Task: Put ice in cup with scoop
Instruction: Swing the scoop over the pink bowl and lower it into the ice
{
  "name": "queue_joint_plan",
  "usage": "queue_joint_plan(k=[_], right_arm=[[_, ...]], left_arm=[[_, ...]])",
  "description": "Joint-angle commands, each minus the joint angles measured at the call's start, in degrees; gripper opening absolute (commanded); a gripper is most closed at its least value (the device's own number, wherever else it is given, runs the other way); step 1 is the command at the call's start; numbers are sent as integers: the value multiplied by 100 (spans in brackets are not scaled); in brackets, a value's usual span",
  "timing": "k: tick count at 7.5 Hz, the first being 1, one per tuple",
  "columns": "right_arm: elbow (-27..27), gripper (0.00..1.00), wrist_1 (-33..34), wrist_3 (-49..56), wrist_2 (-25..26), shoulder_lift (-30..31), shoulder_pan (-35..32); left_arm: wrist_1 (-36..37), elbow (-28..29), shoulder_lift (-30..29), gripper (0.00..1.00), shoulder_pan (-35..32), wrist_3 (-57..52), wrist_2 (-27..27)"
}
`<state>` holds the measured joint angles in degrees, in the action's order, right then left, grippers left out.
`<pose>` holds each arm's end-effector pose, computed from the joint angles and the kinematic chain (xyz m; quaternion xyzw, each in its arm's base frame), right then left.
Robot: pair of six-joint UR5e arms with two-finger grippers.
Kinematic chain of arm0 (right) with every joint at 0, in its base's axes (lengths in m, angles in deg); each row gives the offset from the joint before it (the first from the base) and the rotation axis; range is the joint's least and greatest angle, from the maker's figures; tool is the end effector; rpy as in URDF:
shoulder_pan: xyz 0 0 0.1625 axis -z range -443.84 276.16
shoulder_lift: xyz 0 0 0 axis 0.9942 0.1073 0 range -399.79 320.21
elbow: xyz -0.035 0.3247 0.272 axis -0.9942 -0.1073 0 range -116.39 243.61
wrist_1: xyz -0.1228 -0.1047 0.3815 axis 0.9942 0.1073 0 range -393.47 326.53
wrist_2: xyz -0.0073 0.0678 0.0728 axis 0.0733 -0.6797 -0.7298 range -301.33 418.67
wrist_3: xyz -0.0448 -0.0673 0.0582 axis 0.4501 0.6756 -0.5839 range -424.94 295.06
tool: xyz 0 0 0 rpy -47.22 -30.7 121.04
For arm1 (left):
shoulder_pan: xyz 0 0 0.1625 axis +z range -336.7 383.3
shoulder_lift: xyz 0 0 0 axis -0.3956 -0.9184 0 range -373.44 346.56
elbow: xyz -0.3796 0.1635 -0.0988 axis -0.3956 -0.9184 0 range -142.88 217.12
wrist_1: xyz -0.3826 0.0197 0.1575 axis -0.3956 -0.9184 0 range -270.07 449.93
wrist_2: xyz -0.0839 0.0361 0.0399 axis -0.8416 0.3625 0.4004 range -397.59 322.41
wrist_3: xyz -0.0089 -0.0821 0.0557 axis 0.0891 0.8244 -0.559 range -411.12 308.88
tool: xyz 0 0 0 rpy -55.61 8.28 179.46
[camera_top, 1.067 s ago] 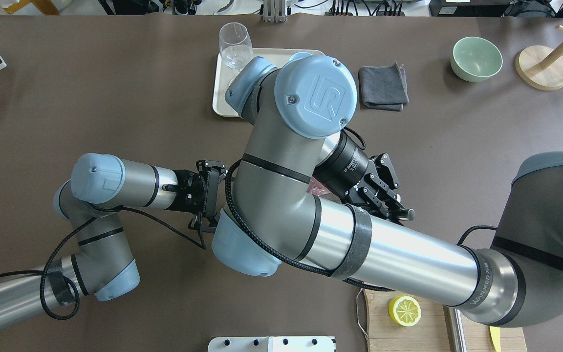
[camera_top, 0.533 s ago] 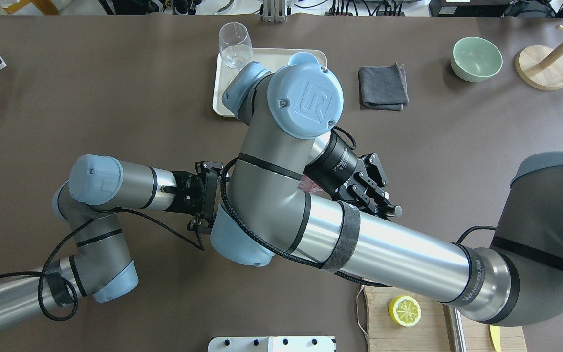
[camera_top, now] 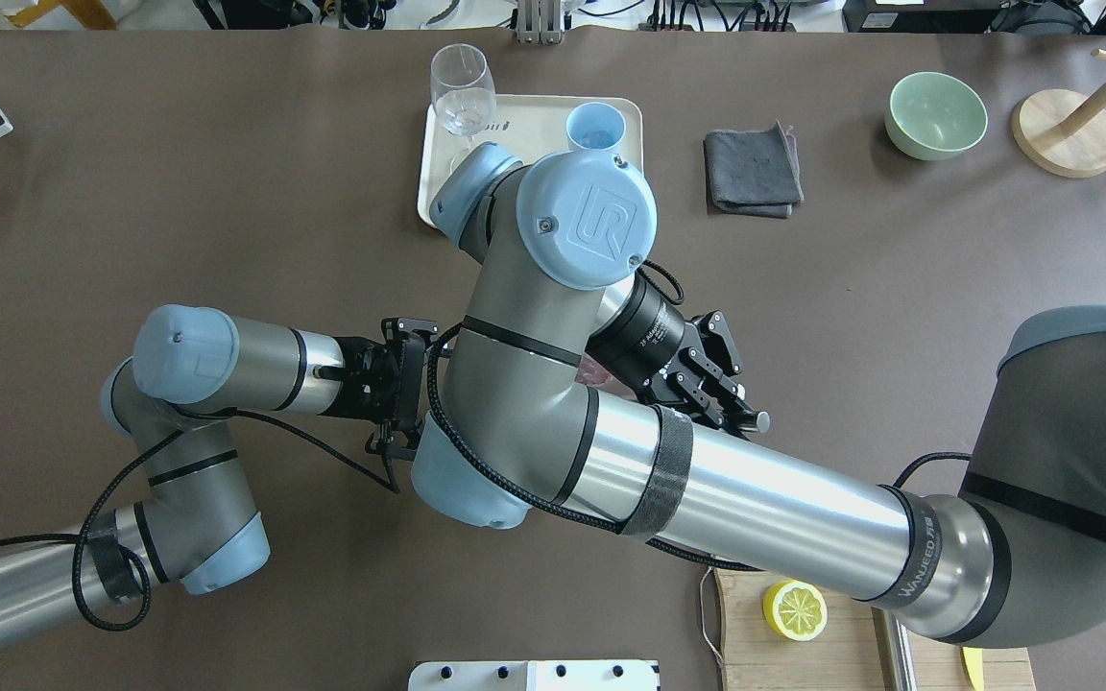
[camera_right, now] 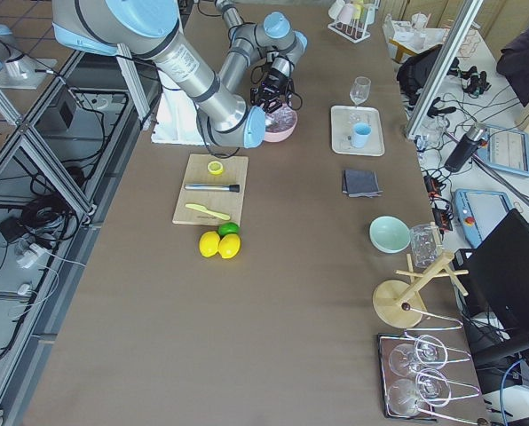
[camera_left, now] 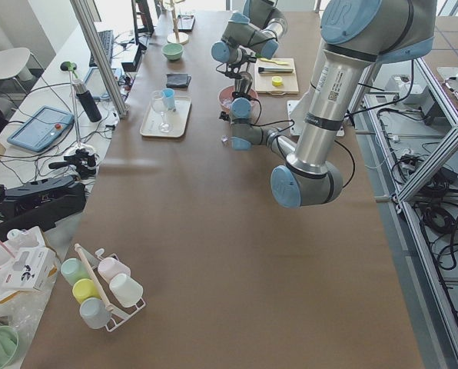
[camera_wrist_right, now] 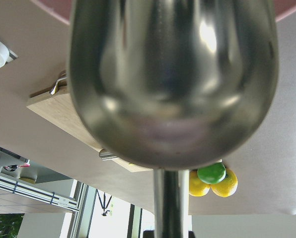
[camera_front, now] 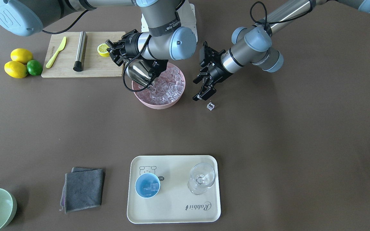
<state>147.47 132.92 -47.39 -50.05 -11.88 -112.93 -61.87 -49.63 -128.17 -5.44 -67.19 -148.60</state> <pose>-0.5238 -0.4073 0.1598 -0.2218 -0.0840 -0.5918 0.7704 0.5201 -0.3966 0.3168 0.5507 0.3768 0.5537 0.4982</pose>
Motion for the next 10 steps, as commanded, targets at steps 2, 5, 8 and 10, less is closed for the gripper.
queue_joint_plan(k=[2,5,8,10], right_arm=[[-10,0,-317,-6,-18,13,26],[-19,0,-624,3,-18,48,26],[33,0,-1064,11,-18,162,26],[191,0,-1362,12,-18,302,26]], left_arm=[[2,0,2,98,0,-2,8],[10,9,2,98,9,-10,35],[19,9,2,98,9,-10,61],[28,9,2,98,9,-10,61]])
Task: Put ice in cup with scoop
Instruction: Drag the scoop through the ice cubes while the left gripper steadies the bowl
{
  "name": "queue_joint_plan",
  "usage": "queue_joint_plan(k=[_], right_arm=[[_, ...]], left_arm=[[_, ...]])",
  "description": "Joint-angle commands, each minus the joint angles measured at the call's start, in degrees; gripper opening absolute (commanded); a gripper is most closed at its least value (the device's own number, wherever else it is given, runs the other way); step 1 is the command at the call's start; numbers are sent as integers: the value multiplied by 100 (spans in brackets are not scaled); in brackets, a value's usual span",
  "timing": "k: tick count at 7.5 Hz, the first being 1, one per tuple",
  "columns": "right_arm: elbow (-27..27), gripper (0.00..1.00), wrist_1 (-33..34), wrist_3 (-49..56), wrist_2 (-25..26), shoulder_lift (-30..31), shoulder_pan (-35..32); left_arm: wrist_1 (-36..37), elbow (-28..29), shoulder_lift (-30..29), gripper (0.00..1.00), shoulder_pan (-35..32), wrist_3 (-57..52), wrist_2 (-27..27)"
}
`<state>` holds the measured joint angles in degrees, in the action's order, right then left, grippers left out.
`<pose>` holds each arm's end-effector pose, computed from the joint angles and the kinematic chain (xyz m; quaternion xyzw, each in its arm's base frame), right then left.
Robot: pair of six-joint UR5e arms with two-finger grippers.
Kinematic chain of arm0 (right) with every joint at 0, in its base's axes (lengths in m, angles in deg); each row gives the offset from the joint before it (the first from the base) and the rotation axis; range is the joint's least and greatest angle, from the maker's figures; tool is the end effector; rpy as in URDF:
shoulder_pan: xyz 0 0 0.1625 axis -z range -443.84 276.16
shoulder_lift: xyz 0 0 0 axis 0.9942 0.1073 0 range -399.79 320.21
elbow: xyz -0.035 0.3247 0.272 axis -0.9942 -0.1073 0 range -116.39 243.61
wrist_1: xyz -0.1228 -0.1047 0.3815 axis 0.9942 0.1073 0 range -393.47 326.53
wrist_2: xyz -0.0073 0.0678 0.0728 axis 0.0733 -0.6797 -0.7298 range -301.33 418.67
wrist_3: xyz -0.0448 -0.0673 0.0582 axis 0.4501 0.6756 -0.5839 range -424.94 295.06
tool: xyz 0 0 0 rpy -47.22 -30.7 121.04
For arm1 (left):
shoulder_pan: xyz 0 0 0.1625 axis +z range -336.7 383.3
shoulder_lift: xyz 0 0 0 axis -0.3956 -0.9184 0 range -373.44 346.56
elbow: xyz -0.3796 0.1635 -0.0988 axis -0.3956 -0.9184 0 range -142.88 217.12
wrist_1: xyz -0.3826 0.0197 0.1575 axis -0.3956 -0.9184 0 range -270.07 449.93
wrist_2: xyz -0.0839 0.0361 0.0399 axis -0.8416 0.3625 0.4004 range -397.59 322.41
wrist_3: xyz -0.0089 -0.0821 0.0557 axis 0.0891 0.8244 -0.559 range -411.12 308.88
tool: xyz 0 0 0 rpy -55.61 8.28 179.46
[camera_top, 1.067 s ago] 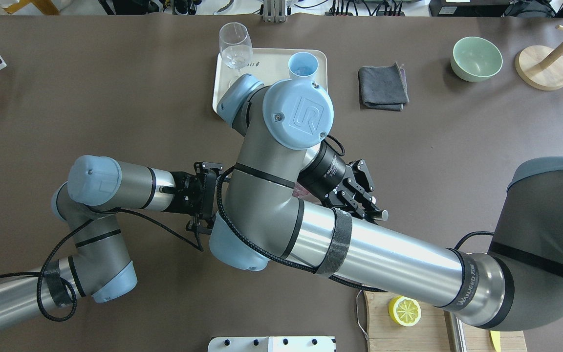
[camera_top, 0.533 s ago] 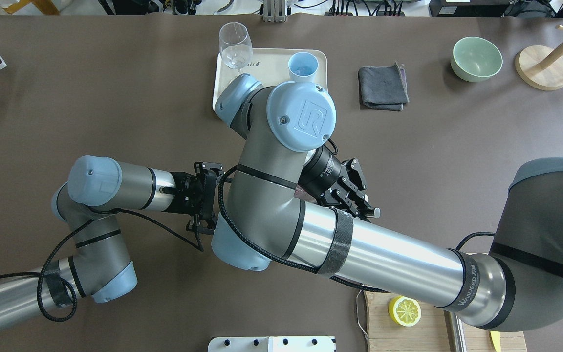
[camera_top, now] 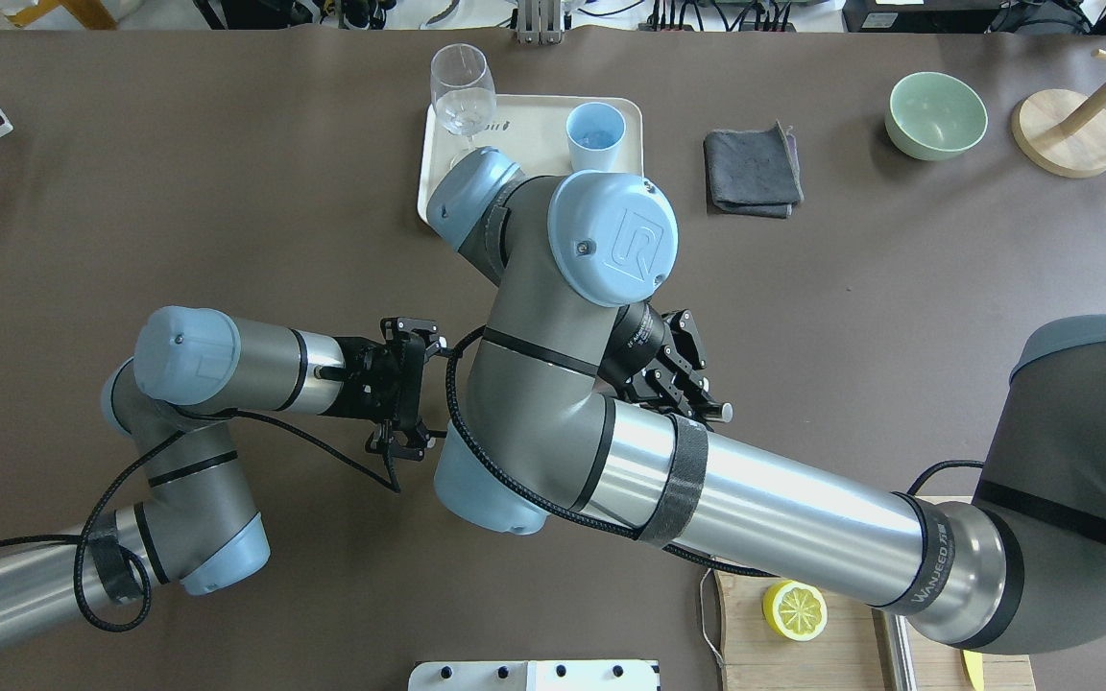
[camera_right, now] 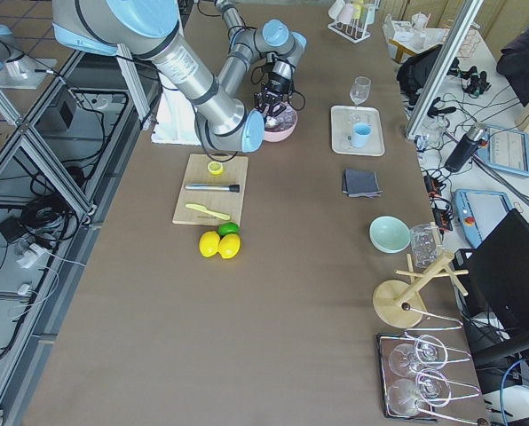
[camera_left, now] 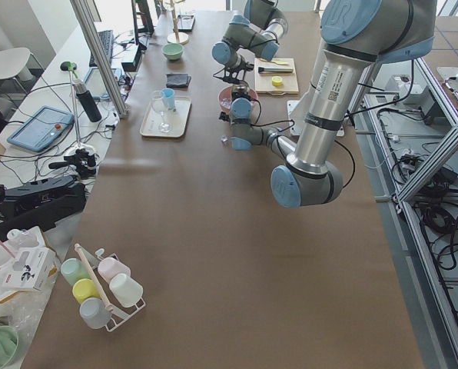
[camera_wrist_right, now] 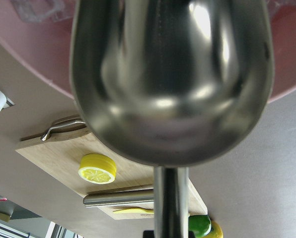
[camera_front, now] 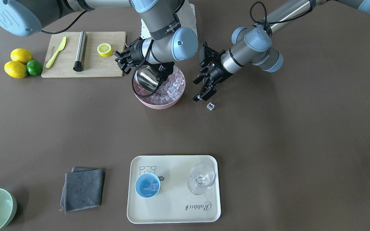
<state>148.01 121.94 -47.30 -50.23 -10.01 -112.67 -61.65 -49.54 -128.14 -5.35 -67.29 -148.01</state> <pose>-0.5438 -0.4146 0.1651 -0.1467 -0.1174 -0.6115 0.7686 0.5211 -0.3971 0.3183 0.5506 0.3729 0.5532 0.5017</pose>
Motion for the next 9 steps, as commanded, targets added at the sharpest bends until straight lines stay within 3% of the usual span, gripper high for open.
queue_joint_plan(k=[1,5,9], right_arm=[[373,0,-448,28,0,273,0],[1147,0,-967,99,44,906,9],[1158,0,-1565,125,53,1082,9]], left_arm=[[5,0,0,98,9,0,3],[40,0,-9,98,35,-9,3],[67,0,-44,98,35,-9,-6]])
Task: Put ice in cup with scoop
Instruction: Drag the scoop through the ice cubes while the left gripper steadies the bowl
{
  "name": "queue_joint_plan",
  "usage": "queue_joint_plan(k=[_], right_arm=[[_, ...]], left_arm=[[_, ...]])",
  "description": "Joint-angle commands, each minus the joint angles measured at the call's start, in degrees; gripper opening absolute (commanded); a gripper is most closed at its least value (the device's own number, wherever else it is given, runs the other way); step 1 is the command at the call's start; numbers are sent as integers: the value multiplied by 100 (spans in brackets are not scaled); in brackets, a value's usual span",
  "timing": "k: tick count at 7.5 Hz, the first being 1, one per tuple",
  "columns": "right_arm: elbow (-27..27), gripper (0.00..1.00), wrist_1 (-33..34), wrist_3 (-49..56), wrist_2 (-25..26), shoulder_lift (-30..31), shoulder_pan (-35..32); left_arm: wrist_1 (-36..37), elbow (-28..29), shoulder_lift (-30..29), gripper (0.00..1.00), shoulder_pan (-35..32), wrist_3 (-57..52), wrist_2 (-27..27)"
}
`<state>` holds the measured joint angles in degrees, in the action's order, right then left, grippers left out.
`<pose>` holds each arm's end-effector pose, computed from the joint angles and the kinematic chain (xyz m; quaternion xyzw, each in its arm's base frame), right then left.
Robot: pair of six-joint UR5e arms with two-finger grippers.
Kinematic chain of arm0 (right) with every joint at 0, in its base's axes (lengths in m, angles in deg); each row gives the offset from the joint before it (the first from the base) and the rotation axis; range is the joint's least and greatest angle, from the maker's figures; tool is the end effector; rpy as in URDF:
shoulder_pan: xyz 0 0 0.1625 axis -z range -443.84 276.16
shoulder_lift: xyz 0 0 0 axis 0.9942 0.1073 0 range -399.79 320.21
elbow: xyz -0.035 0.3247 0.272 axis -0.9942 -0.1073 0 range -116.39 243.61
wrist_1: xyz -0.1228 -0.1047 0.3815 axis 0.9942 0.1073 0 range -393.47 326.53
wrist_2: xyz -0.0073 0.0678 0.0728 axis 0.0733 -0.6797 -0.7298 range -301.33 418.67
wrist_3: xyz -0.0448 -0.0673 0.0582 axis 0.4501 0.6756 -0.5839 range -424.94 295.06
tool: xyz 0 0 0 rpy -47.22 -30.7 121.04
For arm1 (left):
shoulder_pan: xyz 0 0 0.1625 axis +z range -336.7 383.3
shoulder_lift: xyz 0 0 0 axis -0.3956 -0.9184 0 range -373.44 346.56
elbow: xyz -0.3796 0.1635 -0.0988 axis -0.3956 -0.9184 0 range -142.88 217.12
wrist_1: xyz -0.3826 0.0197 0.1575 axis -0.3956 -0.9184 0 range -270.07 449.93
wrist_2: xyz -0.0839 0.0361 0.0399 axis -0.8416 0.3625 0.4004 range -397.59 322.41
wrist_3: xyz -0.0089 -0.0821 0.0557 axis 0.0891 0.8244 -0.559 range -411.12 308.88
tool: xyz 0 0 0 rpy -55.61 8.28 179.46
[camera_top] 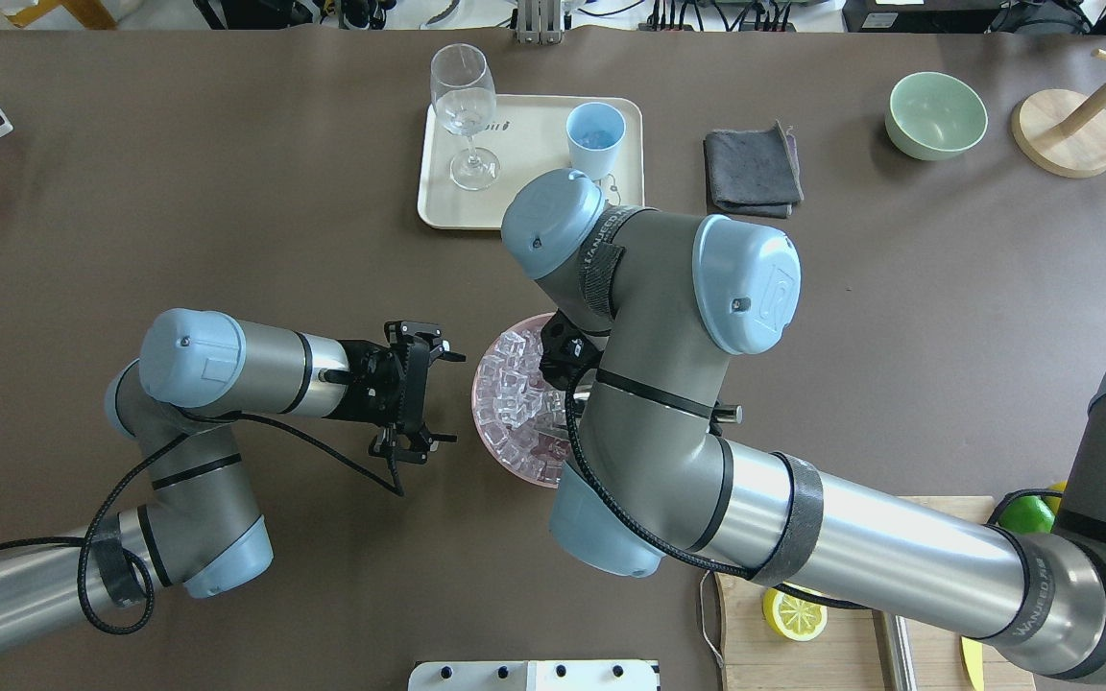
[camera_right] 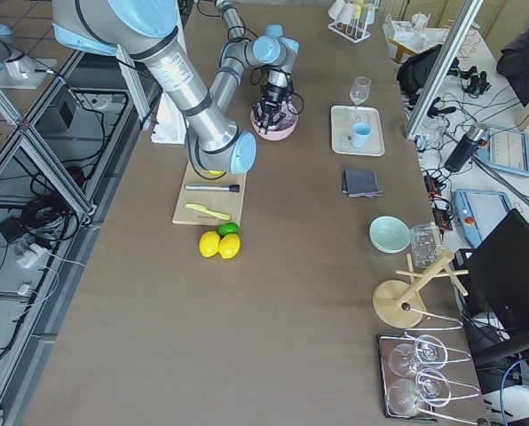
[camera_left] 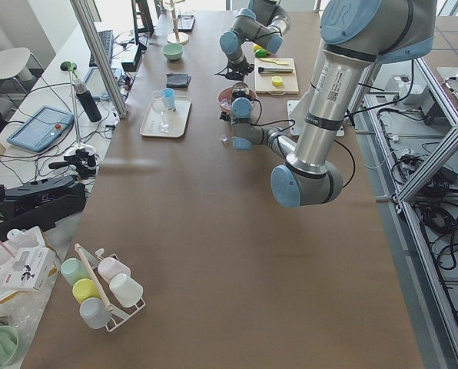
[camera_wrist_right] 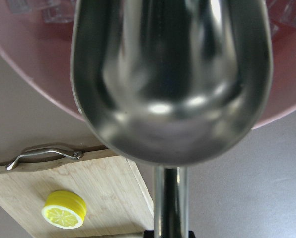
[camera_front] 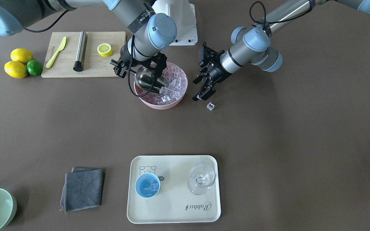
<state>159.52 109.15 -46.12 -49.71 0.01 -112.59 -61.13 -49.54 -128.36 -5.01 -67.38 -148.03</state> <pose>-0.5214 -0.4022 0.1973 -0.0297 -0.1597 -0.6384 0.7523 0.5247 -0.3946 0.3168 0.5479 0.3738 0.5560 0.5010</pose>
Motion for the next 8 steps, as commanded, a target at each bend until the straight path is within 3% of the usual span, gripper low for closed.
queue_joint_plan(k=[1,8], right_arm=[[-20,0,-383,8,1,106,0],[682,0,-1682,43,1,1071,9]], left_arm=[[33,0,-31,98,9,0,-4],[50,0,-31,98,9,0,-4]])
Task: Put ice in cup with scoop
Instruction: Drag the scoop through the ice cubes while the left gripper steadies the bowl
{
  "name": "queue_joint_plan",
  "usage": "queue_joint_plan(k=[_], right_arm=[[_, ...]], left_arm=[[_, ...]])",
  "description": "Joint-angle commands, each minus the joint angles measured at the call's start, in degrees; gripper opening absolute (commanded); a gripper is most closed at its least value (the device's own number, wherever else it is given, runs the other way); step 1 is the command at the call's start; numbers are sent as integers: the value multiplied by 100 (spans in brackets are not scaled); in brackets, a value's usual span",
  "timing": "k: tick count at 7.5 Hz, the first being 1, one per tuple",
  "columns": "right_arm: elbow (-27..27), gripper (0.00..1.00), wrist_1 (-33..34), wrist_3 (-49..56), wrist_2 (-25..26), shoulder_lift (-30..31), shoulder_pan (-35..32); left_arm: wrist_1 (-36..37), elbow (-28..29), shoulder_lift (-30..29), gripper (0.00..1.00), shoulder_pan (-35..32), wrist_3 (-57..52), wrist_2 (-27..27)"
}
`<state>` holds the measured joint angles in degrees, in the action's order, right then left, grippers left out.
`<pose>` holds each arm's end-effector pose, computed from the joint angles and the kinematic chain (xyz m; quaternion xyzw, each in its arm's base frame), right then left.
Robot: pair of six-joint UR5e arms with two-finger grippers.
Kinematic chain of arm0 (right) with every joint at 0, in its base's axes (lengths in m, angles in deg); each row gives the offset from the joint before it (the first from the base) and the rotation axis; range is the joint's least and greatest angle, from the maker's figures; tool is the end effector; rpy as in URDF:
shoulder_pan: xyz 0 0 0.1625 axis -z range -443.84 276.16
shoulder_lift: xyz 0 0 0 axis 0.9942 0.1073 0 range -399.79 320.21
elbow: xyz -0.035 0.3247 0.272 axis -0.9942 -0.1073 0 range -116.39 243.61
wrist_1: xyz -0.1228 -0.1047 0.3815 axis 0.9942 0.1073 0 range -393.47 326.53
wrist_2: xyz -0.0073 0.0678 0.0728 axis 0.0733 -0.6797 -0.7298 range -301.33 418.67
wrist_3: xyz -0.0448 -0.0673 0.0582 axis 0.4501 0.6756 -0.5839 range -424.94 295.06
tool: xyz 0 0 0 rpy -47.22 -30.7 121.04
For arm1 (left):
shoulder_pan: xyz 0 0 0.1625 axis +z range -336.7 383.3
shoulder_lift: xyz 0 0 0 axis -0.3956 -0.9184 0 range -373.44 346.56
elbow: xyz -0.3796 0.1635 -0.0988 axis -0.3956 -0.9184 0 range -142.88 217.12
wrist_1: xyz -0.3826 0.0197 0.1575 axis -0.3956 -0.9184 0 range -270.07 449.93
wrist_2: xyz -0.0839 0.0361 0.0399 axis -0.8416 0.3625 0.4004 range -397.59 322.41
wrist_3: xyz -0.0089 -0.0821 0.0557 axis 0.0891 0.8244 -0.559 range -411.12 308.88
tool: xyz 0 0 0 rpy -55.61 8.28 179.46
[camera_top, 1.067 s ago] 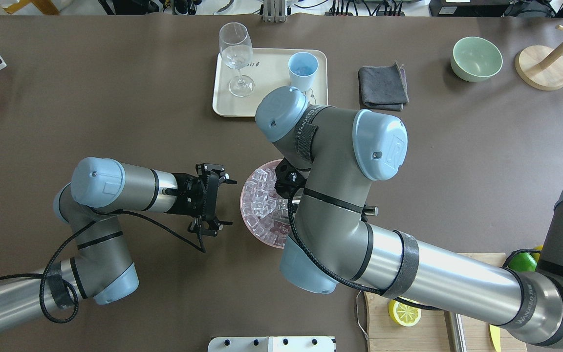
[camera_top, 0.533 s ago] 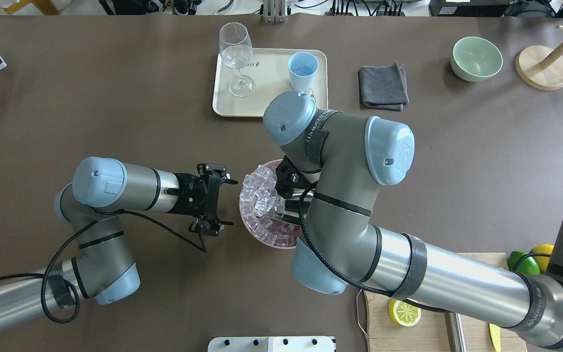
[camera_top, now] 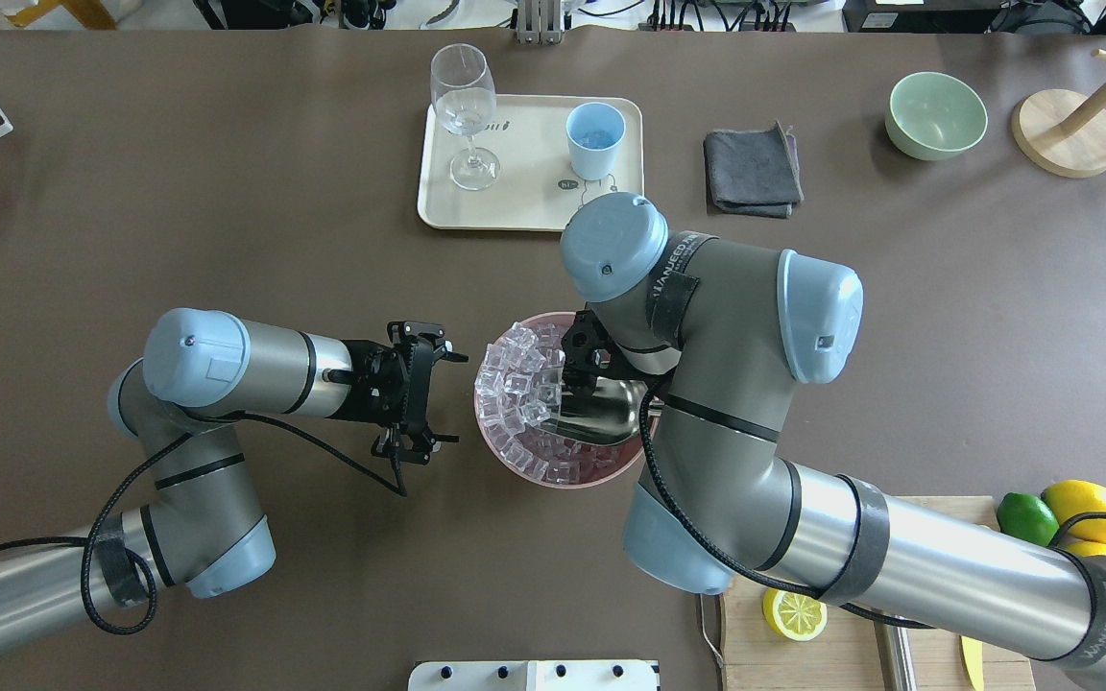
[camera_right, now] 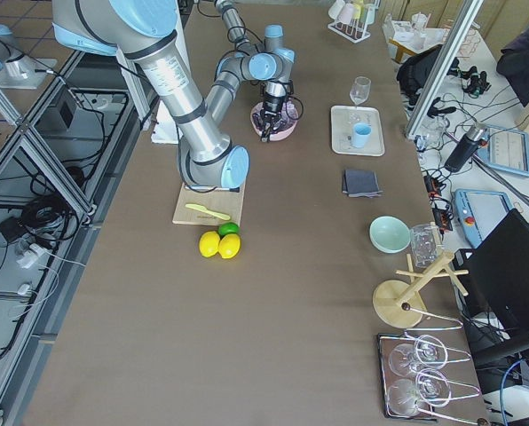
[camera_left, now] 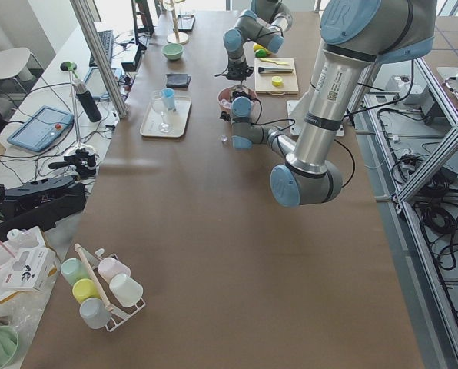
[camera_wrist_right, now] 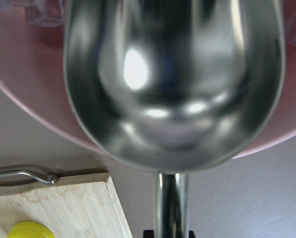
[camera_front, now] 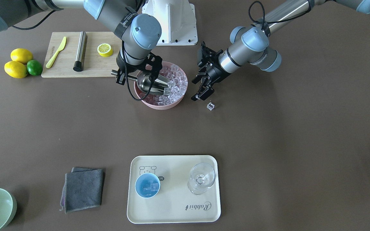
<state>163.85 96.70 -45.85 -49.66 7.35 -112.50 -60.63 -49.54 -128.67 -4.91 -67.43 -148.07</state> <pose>-0.5153 -0.3978 0.2303 0.0467 -0.1877 -0.6471 0.7375 0.5268 -0.3944 0.3142 0.5464 0.3740 0.5573 0.5011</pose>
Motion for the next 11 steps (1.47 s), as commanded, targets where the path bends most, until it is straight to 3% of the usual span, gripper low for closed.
queue_joint_plan(k=[1,2,7,11], right_arm=[[268,0,-535,16,-4,357,1],[355,0,-553,25,-13,392,1],[514,0,-1958,95,-83,945,1],[680,0,-1969,323,-145,981,1]], left_arm=[[0,0,0,98,0,5,-9],[0,0,0,98,0,5,-9],[9,-9,-9,98,-9,5,-9],[141,-26,-61,98,-9,4,-9]])
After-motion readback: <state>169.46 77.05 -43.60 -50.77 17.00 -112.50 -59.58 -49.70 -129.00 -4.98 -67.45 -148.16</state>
